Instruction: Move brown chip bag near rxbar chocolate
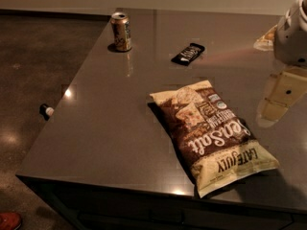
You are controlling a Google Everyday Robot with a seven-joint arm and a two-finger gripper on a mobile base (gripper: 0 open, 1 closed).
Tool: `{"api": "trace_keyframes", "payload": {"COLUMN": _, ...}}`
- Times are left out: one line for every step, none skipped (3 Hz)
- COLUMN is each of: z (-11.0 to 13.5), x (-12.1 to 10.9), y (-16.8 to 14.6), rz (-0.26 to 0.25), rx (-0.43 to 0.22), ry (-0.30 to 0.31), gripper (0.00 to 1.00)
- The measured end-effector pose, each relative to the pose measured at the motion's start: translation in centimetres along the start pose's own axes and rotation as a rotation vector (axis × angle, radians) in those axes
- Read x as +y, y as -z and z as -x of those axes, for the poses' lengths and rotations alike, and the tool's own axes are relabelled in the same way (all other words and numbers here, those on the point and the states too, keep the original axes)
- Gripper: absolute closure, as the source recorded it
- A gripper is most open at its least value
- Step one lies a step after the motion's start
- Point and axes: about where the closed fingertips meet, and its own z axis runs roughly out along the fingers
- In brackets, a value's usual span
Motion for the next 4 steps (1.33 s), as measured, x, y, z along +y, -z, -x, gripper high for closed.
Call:
{"api": "trace_keyframes", "payload": {"z": 0.0, "x": 0.0, "y": 0.0, "rz": 0.0, "rx": 0.0, "ry": 0.0, "gripper": 0.0}}
{"api": "trace_keyframes", "payload": {"z": -0.1, "x": -0.2, "y": -0.5, "rz": 0.003, "rx": 0.017, "ry": -0.05, "gripper": 0.0}}
{"api": "trace_keyframes", "payload": {"z": -0.2, "x": 0.0, "y": -1.5, "rz": 0.015, "rx": 0.019, "ry": -0.141, "gripper": 0.0}}
{"api": "trace_keyframes", "payload": {"z": 0.5, "x": 0.2, "y": -3.9, "rz": 0.027, "rx": 0.005, "ry": -0.28, "gripper": 0.0}}
